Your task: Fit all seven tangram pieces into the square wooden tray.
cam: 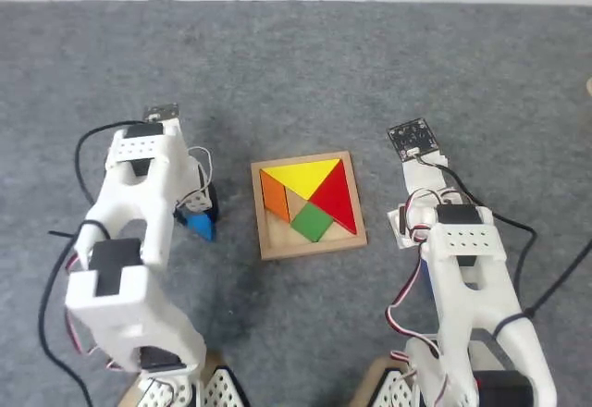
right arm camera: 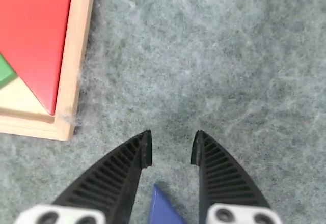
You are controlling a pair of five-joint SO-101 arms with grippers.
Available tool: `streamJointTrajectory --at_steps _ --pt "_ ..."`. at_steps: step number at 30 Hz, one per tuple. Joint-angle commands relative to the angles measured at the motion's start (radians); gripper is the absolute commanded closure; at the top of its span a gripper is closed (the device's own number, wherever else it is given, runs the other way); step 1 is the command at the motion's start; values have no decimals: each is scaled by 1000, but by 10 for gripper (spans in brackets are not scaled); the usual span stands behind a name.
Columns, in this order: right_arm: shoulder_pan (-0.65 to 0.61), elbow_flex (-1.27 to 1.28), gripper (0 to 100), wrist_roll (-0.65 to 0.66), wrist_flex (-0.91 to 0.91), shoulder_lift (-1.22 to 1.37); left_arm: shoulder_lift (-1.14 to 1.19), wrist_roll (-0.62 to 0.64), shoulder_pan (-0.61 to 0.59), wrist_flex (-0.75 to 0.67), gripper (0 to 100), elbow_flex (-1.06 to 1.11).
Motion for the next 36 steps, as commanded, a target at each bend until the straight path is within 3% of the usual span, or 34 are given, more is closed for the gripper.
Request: streamJointTrajectory --at_steps 1,8,12,18,24,31,36 --pt "5 -5 853 -8 -19 -5 37 58 8 -21 816 -7" --pt "4 -5 853 -8 -19 -5 60 75 63 -3 821 -35" --pt "5 -5 853 -8 -19 -5 60 71 95 -3 900 -36" --pt "4 -5 853 -5 -19 -5 49 -86 60 101 890 -82" --pt "4 -5 853 -3 -21 -5 37 -218 15 114 884 -56" --pt "4 -5 854 -3 -21 -4 -390 -305 66 -109 884 237" --pt "4 -5 854 -3 -21 -4 -644 -459 63 -216 883 421"
